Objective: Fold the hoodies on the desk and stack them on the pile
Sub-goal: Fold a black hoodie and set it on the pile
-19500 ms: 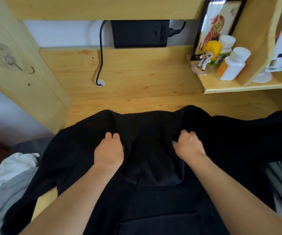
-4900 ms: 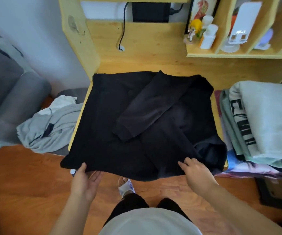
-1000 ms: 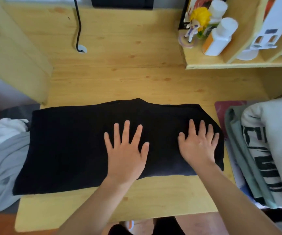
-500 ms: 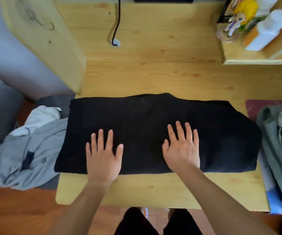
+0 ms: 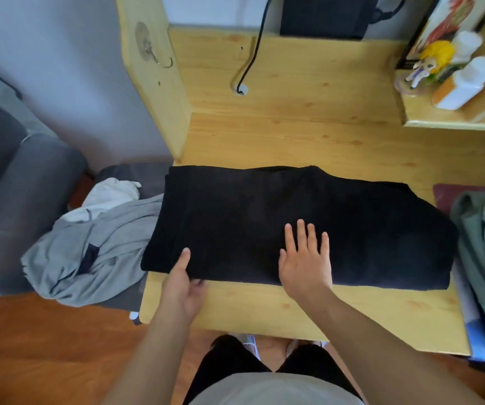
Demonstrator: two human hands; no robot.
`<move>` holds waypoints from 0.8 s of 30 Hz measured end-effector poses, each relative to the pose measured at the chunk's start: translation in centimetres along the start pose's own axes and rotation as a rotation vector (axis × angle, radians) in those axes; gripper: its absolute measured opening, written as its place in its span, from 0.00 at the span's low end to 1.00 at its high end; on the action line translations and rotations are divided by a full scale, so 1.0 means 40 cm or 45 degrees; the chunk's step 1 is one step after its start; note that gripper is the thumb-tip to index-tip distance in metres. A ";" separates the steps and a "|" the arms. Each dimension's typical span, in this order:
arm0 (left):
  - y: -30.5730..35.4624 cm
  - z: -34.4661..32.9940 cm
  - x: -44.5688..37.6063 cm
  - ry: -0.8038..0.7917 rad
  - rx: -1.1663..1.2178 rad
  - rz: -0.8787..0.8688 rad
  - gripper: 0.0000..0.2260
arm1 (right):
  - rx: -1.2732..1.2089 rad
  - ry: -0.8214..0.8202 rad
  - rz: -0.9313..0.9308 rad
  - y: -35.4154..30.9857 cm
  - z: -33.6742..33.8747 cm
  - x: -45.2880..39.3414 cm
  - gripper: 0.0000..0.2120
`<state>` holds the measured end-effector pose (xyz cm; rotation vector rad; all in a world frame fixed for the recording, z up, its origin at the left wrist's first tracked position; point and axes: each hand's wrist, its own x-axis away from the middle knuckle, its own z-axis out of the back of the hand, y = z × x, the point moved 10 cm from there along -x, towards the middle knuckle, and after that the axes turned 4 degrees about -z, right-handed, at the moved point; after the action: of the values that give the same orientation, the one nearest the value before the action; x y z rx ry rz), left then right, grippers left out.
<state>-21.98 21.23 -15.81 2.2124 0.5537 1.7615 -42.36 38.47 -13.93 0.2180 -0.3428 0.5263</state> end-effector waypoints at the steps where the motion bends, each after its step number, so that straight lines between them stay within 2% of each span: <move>1: 0.003 -0.014 0.001 -0.007 0.039 -0.002 0.17 | 0.013 -0.028 -0.014 0.000 -0.002 -0.004 0.28; 4: 0.032 -0.041 0.025 -0.066 0.052 -0.102 0.13 | 0.006 -0.118 0.014 -0.014 0.005 -0.007 0.30; 7: 0.099 -0.081 0.104 -0.251 0.121 -0.222 0.15 | -0.137 -0.274 0.185 -0.015 0.042 0.010 0.31; 8: 0.124 -0.091 0.131 -0.295 0.146 -0.244 0.15 | -0.155 -0.259 0.165 0.017 0.068 0.018 0.30; 11: 0.199 -0.124 0.201 -0.362 0.201 -0.342 0.16 | -0.176 -0.046 -0.240 0.245 0.129 0.037 0.29; 13: 0.205 -0.183 0.264 -0.449 0.096 -0.458 0.18 | -0.344 -0.167 -0.447 0.382 0.077 0.060 0.32; 15: 0.146 -0.263 0.338 -0.580 -0.178 -0.603 0.19 | -0.694 -0.320 -0.428 0.423 0.002 0.066 0.33; 17: 0.036 -0.346 0.410 -0.730 -0.577 -0.849 0.19 | -1.188 -0.371 -0.420 0.439 -0.039 0.077 0.30; 20: -0.227 -0.455 0.477 -1.074 -1.564 -1.637 0.15 | -2.131 -0.515 -0.549 0.454 -0.060 0.112 0.29; 21: -0.338 -0.465 0.449 -1.152 -1.938 -1.767 0.14 | -2.331 -0.542 -0.530 0.463 -0.063 0.112 0.31; 23: -0.495 -0.460 0.372 -1.167 -2.561 -1.791 0.15 | -2.503 -0.531 -0.577 0.506 -0.081 0.109 0.34; 24: -0.540 -0.458 0.354 -1.170 -2.726 -1.795 0.15 | -2.480 -0.520 -0.589 0.526 -0.086 0.107 0.34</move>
<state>-39.95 46.25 -8.42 0.3262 -0.1686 -0.0896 -49.02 59.16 -13.06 -1.4743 -1.0154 -0.4699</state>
